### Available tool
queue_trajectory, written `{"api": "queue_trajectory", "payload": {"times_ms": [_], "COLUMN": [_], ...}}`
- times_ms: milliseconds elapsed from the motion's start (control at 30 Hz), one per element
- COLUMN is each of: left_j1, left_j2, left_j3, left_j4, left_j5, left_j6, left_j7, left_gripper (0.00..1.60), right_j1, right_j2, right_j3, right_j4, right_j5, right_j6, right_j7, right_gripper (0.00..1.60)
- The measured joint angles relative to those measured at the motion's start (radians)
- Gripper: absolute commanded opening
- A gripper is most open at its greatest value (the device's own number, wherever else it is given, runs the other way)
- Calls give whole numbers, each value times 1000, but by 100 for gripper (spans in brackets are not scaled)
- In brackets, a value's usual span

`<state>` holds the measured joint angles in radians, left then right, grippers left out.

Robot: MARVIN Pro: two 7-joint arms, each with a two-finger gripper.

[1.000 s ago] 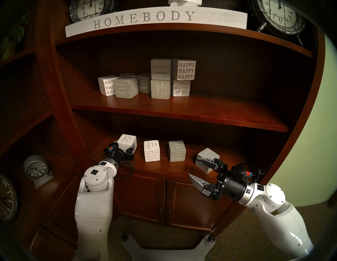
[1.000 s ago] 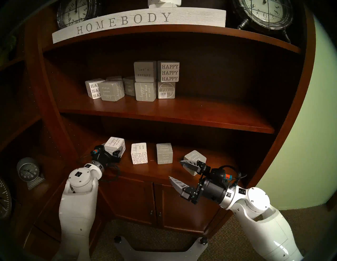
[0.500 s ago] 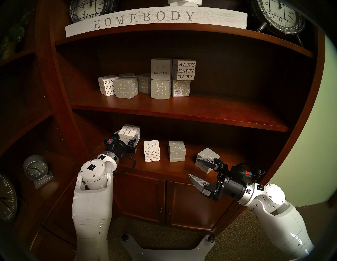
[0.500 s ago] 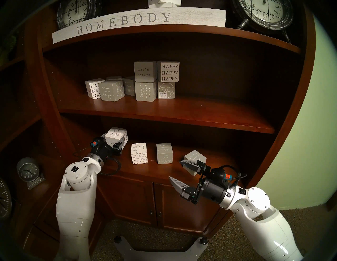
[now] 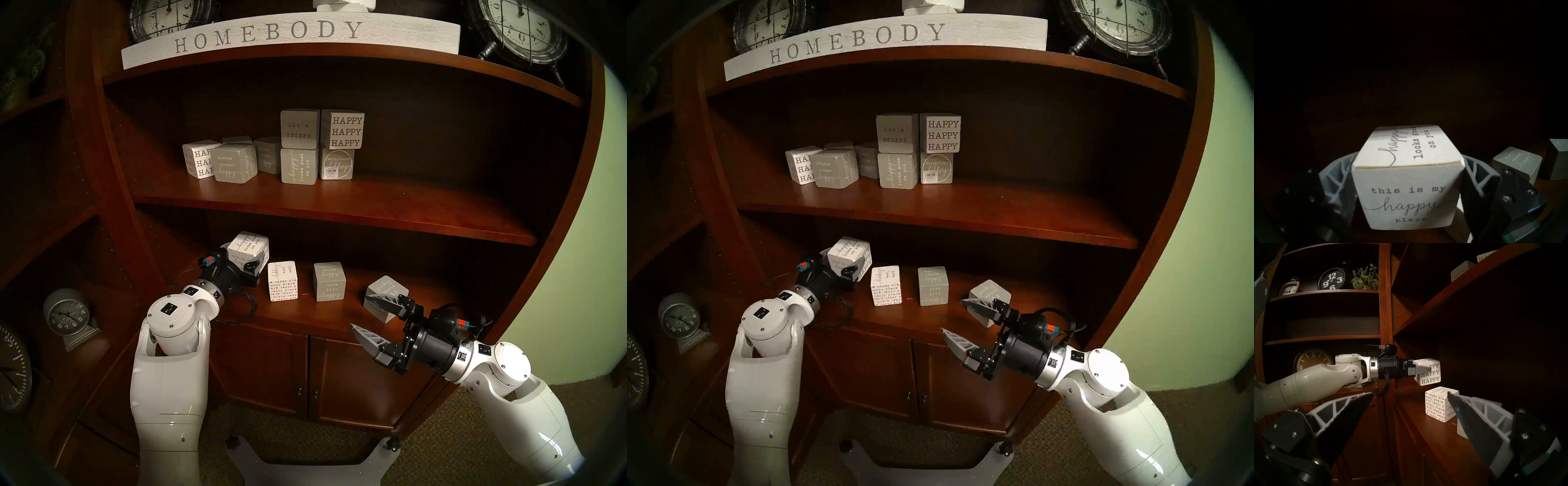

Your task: Stack four cubes vertically into two groups

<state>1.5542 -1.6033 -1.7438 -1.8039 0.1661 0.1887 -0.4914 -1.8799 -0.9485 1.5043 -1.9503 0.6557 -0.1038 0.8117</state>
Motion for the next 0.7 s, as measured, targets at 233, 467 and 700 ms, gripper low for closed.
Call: {"api": "queue_trajectory", "payload": {"times_ms": [233,467,700], "left_j1": [-2,-15,-20], "left_j2": [-7,-10,-10], "left_j3": [84,167,226], "left_j4": [-2,16,18], "left_j5": [46,64,63], "left_j6": [32,54,61], "left_j7": [108,225,304], "left_gripper": [0,0,0], "right_j1": [0,0,0], "right_j2": [0,-1,-1], "right_j3": [0,0,1], "right_j4": [0,0,0], "right_j5": [0,0,-1], "right_j6": [0,0,0], "right_j7": [0,0,1], "right_gripper": [160,160,160]}}
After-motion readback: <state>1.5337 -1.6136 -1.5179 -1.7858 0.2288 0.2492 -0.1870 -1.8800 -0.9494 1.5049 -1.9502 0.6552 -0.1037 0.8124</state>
